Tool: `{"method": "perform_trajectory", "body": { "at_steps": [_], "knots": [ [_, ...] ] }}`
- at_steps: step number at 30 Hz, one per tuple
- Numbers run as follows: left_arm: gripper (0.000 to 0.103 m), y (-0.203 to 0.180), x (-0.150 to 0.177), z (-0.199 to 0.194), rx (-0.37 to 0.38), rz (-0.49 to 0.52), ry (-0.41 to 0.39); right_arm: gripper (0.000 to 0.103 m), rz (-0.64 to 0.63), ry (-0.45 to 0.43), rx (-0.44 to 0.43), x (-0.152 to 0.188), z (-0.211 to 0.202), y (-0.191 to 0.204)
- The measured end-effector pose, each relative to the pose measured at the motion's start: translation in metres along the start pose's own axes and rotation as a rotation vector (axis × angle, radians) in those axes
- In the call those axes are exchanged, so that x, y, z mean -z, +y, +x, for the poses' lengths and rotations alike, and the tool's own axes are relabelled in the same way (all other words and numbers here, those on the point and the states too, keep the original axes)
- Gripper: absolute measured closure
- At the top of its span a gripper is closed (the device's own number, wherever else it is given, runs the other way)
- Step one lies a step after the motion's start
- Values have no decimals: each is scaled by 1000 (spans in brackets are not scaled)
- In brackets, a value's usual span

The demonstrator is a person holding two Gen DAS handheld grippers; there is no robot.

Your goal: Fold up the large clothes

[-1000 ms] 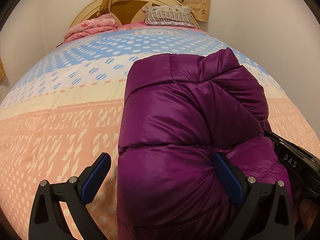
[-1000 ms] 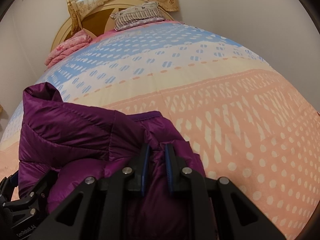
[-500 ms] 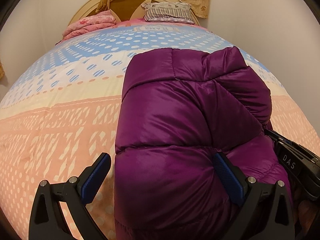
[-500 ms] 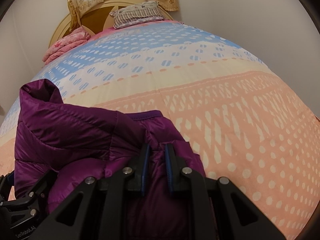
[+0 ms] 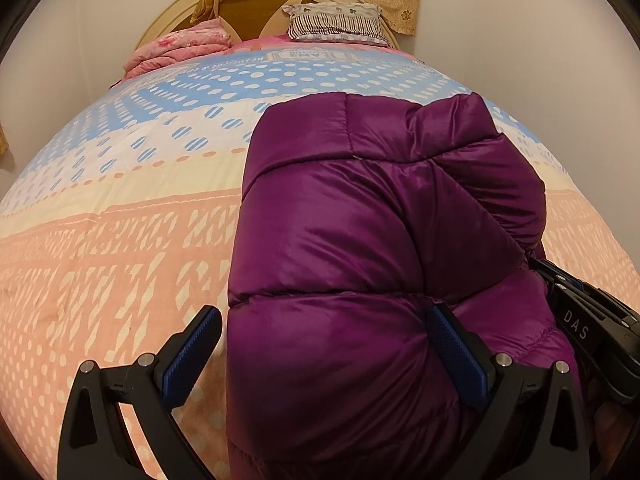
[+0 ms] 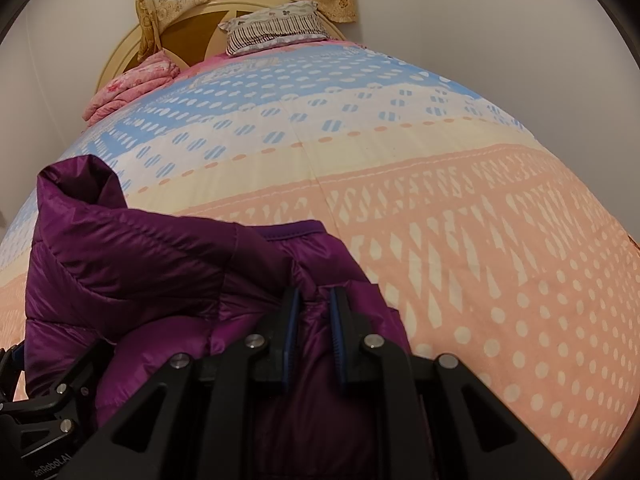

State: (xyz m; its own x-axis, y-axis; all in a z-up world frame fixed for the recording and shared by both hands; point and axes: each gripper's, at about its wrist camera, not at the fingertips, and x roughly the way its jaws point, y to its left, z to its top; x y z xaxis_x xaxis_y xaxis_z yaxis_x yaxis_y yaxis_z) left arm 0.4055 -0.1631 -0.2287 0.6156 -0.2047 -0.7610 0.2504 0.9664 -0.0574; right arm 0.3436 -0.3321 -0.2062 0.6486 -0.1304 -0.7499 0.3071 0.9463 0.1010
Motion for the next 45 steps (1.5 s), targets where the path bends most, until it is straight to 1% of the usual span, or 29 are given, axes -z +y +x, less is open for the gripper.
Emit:
{"method": "perform_trajectory", "body": {
  "at_steps": [17, 22, 24, 26, 27, 28, 29, 30, 31, 33, 34, 36, 38, 40, 45],
  "knots": [
    [1, -3, 1, 0, -9, 6, -3, 86, 1, 0, -2, -1, 1, -1],
    [1, -2, 1, 0, 14, -11, 11, 86, 9, 1, -8, -1, 0, -2],
    [1, 1, 0, -3, 36, -22, 20, 85, 16, 4, -21, -1, -1, -3],
    [1, 7, 1, -16, 74, -23, 39, 81, 20, -5, -64, -1, -13, -7],
    [1, 12, 3, -25, 86, -36, 37, 73, 20, -25, -94, 1, -24, -11],
    [1, 18, 7, -39, 100, -46, 17, 62, 25, -49, -108, 3, -34, -14],
    [1, 22, 12, -54, 112, -35, -9, 56, 38, -82, -99, 7, -47, -20],
    [1, 24, 16, -63, 107, -18, -28, 44, 43, -101, -71, 10, -55, -24],
    [1, 25, 22, -74, 85, 6, -44, 44, 41, -113, -52, 15, -62, -28],
    [1, 27, 33, -87, 62, 31, -67, 44, 33, -91, -80, 25, -68, -34],
    [1, 28, 40, -90, 59, 35, -67, 44, 35, -81, -89, 32, -69, -38],
    [1, 27, 52, -91, 72, 35, -62, 44, 46, -76, -105, 44, -69, -43],
    [1, 22, 60, -85, 71, 46, -61, 44, 39, -77, -106, 49, -67, -42],
    [1, 21, 64, -82, 74, 33, -79, 44, 26, -66, -109, 50, -62, -38],
    [1, 16, 64, -73, 107, 33, -64, 44, 52, -22, -194, 54, -48, -41]
  ]
}}
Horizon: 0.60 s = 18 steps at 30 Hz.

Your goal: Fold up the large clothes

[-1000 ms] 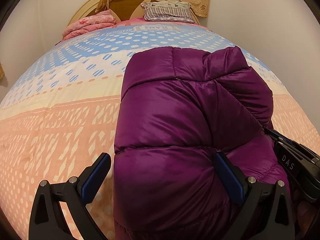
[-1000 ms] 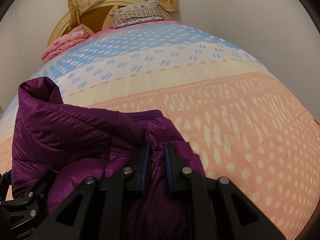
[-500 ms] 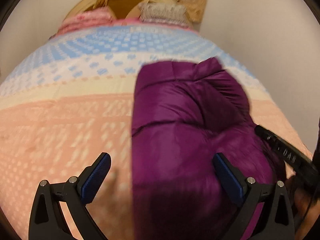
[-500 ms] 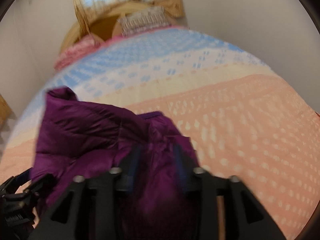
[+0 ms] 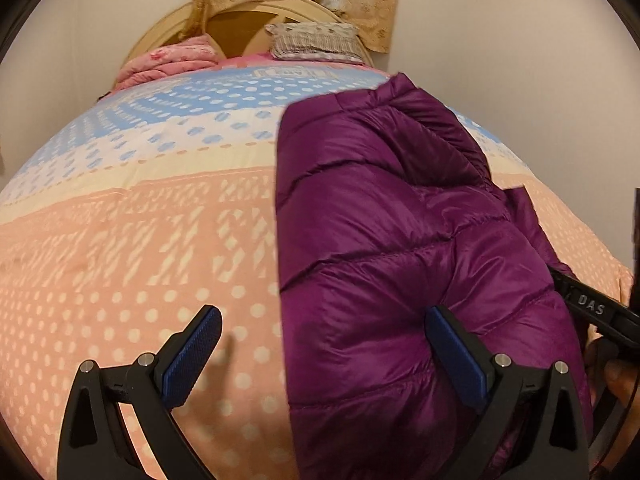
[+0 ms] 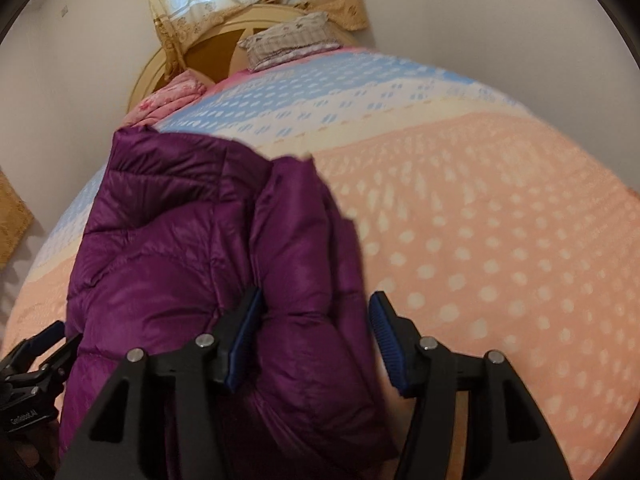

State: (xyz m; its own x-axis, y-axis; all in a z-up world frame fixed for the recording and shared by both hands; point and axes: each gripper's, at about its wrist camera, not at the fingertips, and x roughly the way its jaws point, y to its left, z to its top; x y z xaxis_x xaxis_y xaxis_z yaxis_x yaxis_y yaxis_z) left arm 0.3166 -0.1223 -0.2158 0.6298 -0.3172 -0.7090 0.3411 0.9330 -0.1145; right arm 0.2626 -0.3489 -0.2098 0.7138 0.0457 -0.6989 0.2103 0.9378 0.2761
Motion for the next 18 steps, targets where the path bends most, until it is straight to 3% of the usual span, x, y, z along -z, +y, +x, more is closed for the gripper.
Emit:
{"method": "perform_trajectory", "body": {
  "at_steps": [5, 8, 11, 15, 18],
  "knots": [
    [2, -1, -3, 10, 87, -29, 32, 50, -24, 26, -48, -1, 3, 2],
    [26, -12, -4, 7, 153, -5, 24, 63, -23, 21, -99, 3, 1, 0],
    [34, -25, -3, 1, 107, 53, 4, 70, -24, 19, -118, 5, 0, 2],
    [60, -33, -5, -10, 61, 92, -21, 77, -44, -25, -108, 9, -11, 11],
    [69, -41, -9, -23, 8, 135, -46, 79, -55, -50, -102, 12, -18, 20]
  ]
}}
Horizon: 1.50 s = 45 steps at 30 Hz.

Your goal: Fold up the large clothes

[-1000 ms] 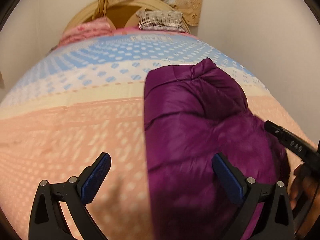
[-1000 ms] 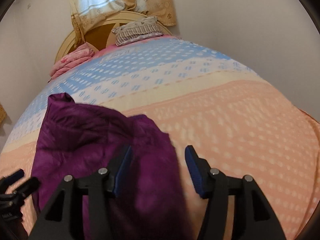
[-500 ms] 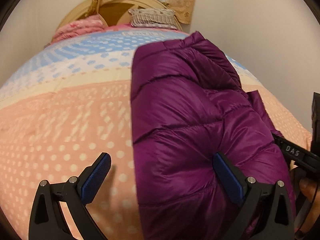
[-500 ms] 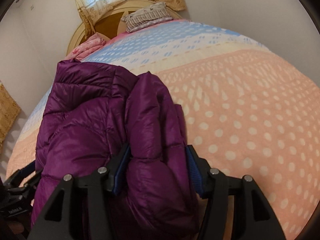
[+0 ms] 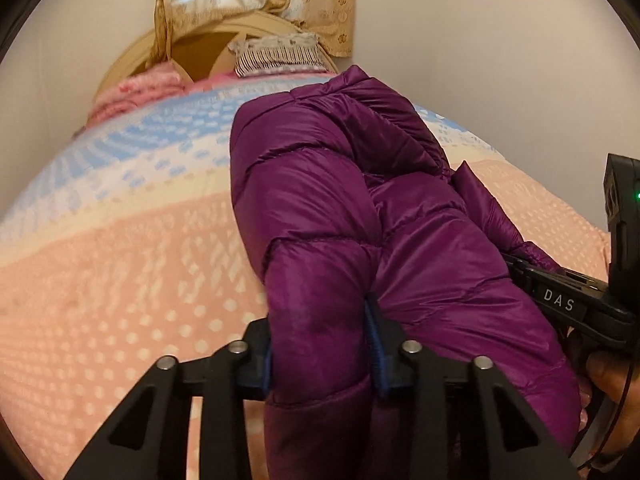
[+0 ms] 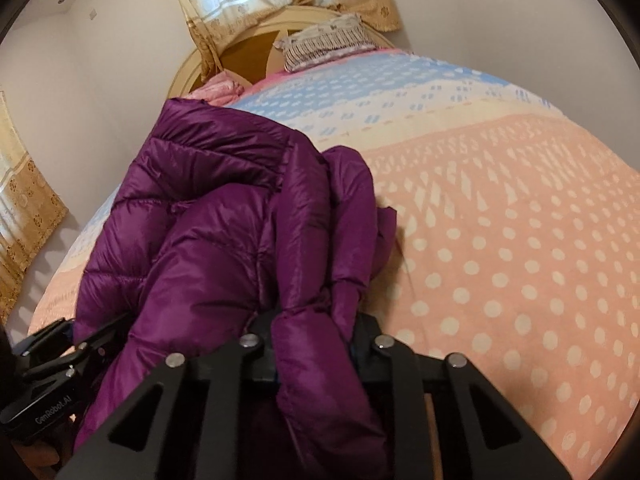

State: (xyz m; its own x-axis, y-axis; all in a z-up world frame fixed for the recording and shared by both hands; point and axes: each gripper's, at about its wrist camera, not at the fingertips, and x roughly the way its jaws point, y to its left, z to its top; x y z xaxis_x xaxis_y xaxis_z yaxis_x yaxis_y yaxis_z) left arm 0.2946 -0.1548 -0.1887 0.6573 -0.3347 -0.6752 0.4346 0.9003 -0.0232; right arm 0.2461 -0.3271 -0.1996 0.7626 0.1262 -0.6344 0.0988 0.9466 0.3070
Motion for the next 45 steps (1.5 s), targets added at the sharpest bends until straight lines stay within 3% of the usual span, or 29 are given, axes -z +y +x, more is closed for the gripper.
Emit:
{"method": "perform_trajectory", "body": {
  "at_steps": [9, 27, 45],
  "knots": [
    [73, 10, 2, -39, -62, 12, -51, 80, -54, -39, -45, -1, -16, 38],
    [74, 93, 11, -95, -173, -86, -114, 80, -205, -40, -189, -16, -7, 119],
    [74, 131, 39, -127, -259, -146, -115, 80, -297, -3, -273, -6, 4, 172]
  ]
}}
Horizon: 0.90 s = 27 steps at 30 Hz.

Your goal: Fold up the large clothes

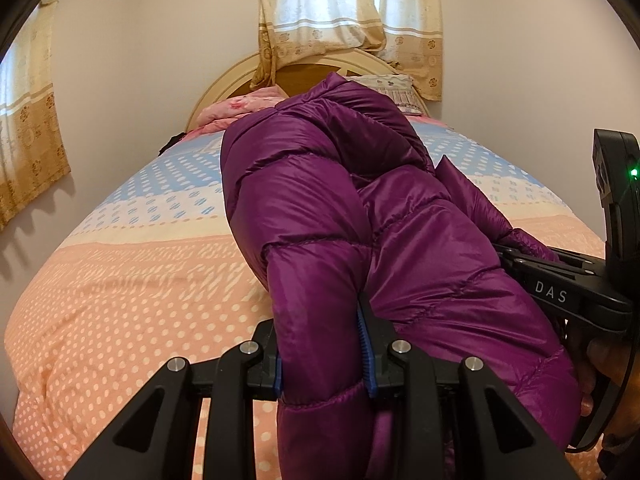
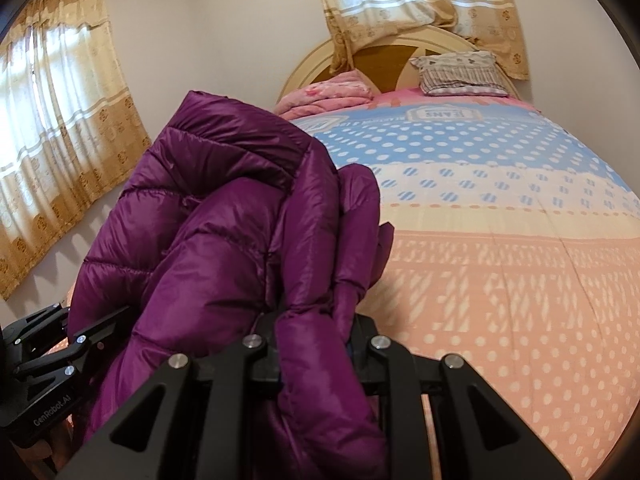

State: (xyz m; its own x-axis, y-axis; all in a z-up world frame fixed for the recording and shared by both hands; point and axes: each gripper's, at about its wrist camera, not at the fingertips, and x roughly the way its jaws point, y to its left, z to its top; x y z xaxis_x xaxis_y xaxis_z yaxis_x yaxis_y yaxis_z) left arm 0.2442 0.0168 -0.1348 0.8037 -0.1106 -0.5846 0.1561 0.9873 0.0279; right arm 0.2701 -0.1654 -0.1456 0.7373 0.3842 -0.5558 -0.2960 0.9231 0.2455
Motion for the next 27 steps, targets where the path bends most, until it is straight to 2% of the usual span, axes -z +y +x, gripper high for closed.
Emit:
{"method": "perform_trajectory", "body": {
  "at_steps": [14, 27],
  "knots": [
    [74, 21, 18, -7, -34, -28, 15, 80, -44, 45, -28, -3, 19, 18],
    [74, 43, 30, 0, -36, -52, 46, 81, -57, 87, -31, 2, 36, 26]
  ]
}}
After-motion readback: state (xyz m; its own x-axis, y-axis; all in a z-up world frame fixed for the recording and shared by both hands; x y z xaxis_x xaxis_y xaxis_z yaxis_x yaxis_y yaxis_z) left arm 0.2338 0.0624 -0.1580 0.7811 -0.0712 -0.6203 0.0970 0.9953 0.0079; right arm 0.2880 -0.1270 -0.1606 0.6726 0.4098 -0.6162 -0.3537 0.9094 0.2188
